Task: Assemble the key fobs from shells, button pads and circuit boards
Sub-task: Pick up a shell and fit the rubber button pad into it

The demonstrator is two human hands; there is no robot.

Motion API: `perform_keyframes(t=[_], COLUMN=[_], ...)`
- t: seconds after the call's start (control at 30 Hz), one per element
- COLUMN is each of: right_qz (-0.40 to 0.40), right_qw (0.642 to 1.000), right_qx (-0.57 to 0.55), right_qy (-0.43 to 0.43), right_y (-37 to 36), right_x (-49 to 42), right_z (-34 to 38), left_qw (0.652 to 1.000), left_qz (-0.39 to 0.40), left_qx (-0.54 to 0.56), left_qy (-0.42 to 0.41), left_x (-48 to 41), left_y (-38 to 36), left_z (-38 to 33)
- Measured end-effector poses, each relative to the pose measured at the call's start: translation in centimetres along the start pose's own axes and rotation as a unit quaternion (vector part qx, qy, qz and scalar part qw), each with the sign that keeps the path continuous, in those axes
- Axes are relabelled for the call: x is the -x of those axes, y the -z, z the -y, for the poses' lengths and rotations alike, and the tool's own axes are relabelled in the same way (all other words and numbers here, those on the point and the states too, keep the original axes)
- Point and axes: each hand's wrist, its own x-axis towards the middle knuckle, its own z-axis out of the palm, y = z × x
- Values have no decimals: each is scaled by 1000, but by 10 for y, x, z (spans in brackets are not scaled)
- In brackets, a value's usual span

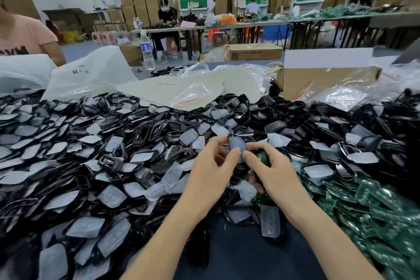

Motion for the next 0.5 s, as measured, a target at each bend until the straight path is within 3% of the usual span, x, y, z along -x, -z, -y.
perform_keyframes(t=[0.27,0.5], right_qz=[10,43], right_qw=[998,998], right_qx=[-55,-40], right_qy=[-2,14], right_y=[0,-1], right_x=[0,1], right_z=[3,2], left_qw=[996,996], left_qz=[-18,-27], left_qx=[91,77], left_qy=[1,-21], left_x=[-3,0], left_y=[-5,0], left_z=[4,6])
